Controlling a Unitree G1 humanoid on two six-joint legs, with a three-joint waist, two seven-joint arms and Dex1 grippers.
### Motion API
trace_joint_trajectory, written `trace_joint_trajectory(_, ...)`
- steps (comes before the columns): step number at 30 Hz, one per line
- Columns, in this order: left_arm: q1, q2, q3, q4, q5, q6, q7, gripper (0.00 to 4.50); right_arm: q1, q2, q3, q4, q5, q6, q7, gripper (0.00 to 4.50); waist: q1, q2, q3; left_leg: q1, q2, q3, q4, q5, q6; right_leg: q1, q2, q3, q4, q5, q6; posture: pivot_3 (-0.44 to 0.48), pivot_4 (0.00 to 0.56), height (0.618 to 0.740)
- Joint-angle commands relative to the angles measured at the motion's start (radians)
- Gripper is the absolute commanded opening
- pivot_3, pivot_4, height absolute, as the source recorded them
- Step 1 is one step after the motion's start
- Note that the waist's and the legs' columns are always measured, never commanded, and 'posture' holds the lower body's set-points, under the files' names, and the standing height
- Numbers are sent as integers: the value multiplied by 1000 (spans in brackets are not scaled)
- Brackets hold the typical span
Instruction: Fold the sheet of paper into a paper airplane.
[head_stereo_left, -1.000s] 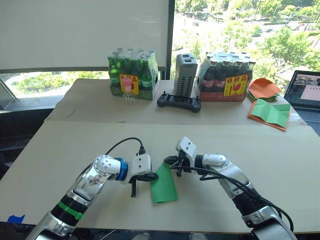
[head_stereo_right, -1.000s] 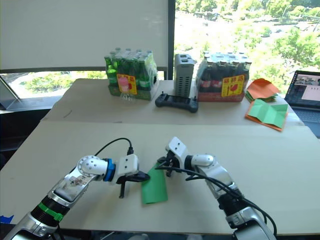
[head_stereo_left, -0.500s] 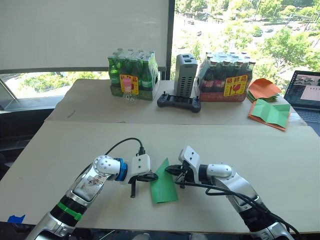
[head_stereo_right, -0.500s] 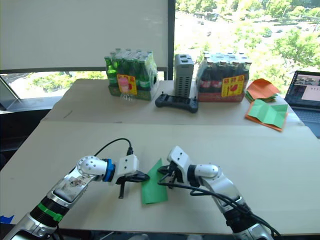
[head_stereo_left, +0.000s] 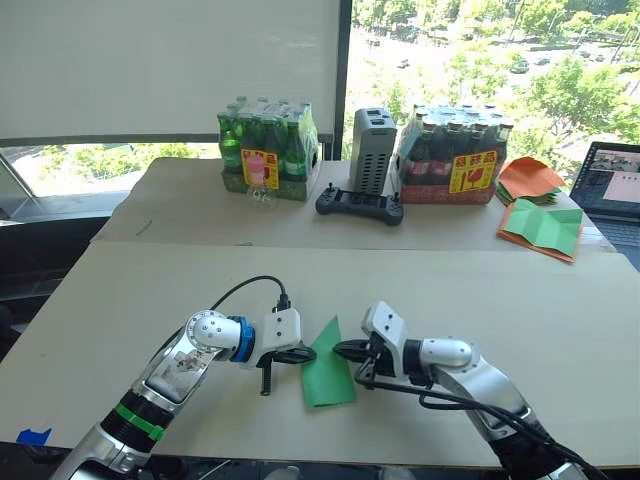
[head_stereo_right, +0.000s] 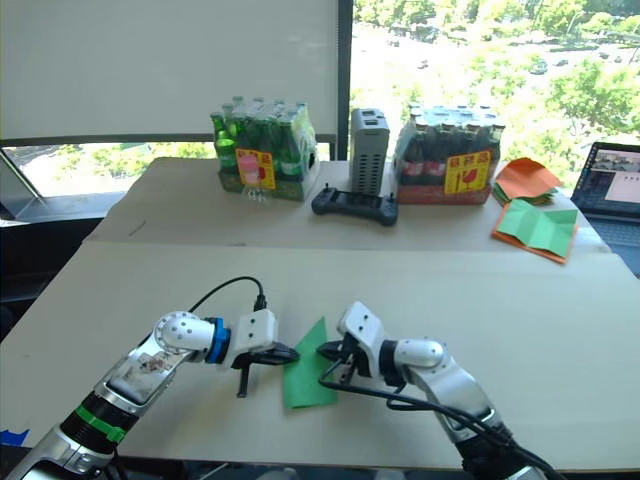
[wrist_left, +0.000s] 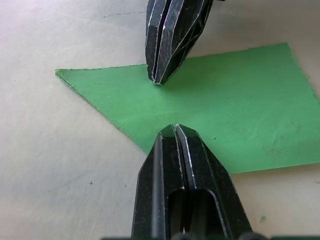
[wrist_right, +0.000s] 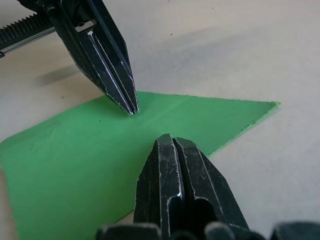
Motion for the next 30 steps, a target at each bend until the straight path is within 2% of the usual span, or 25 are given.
trace_joint_trajectory(1,4,15,-14,13,21,7,-9,39,52,-33,26,15,-4,59,13,0,0,0,0,0,0,0,0,0,0,0,0,0,0,0,0,0,150,675)
trace_joint_trajectory(30,-4,13,-18,21,24,4,-9,39,144,-123,49,-130,31,118,40,0,1,-1,0,0,0,0,0,0,0,1,0,0,-1,0,0,0,150,675)
